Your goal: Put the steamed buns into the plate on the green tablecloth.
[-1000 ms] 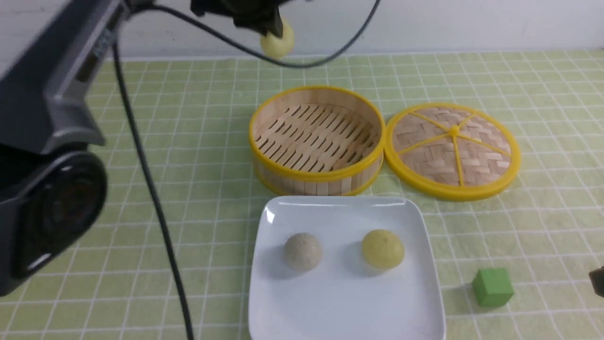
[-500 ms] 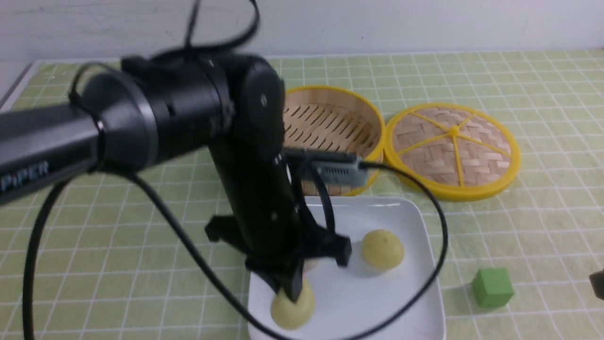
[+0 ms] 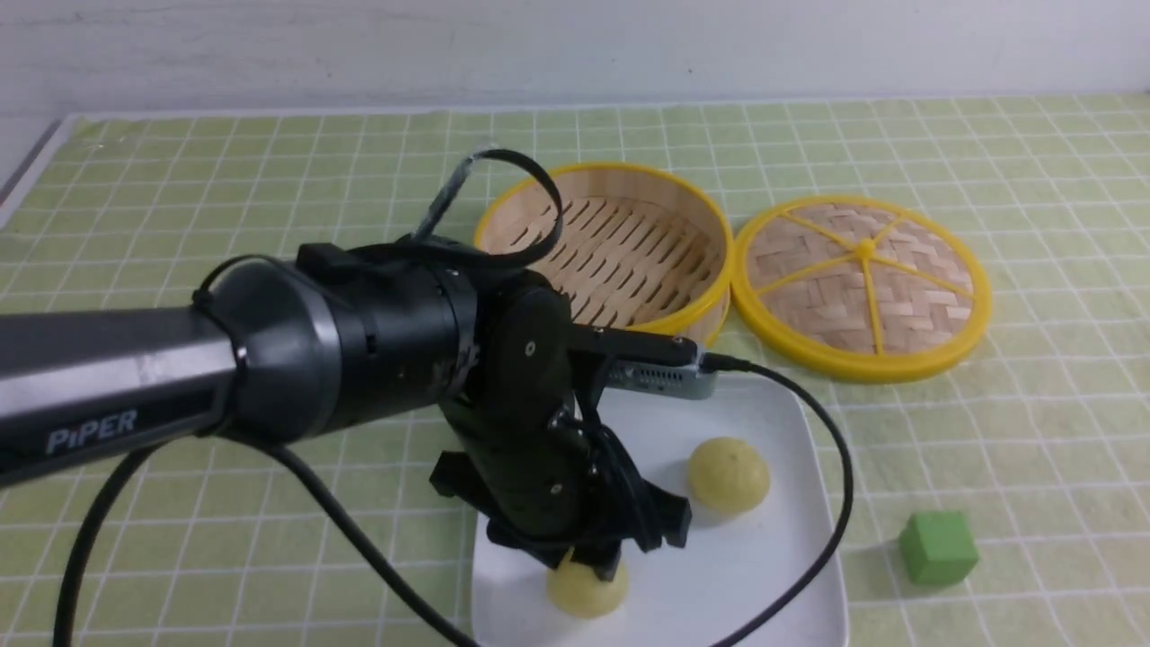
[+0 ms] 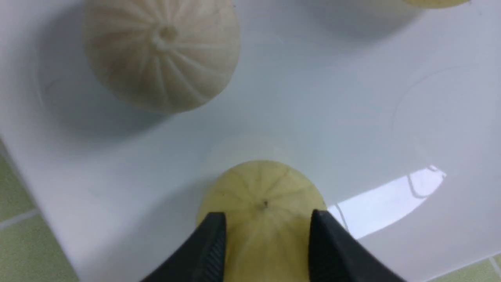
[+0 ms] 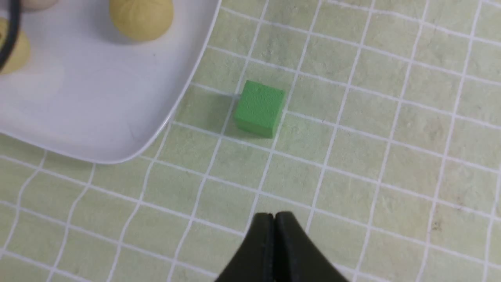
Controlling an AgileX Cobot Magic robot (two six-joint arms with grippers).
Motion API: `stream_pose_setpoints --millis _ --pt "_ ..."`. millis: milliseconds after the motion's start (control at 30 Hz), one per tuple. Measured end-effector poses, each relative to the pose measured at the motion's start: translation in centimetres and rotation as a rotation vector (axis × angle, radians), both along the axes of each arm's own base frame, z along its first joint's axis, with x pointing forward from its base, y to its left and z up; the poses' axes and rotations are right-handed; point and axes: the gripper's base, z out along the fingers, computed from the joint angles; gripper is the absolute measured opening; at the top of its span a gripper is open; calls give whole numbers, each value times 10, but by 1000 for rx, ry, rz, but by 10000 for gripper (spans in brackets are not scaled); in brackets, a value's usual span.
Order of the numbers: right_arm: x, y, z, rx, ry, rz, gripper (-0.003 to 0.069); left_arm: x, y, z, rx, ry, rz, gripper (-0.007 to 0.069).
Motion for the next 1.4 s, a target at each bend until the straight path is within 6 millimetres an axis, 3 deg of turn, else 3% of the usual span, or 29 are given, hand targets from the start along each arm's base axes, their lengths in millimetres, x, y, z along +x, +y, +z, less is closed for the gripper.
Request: stream_pose_setpoints --millis 100,167,300,467,600,733,767,800,833,933,1100,1400 --pt "-29 -11 7 13 -30 0 -15 0 0 1 6 8 0 435" --pt "-41 -16 8 25 -57 -2 -15 0 0 3 8 11 0 463" --pt "-79 -31 2 100 -240 -3 -15 1 -2 29 -20 -15 -7 531" --pt "-79 -30 -20 222 -497 -5 -14 2 -2 39 -31 -32 -11 528" --pt "-66 -25 -43 287 -598 -11 -13 1 -1 39 -22 -28 -13 471" --pt "-62 -23 -51 288 -592 -12 -13 1 -1 38 -15 -25 -15 390" --pt "-61 -23 -53 287 -588 -12 -11 1 -1 38 -15 -25 -15 321" --pt "-61 -23 -53 287 -588 -12 -11 1 -1 38 -15 -25 -15 321" --pt "-61 -23 -53 287 -589 -13 -11 1 -1 38 -14 -26 -16 252" --pt "-61 -23 -54 287 -587 -13 -8 1 0 38 -9 -30 -19 150" --pt "-61 -23 -54 286 -585 -13 -6 2 0 38 -3 -39 -22 29" --pt "-58 -22 -60 281 -588 -15 0 5 2 38 27 -74 -41 2"
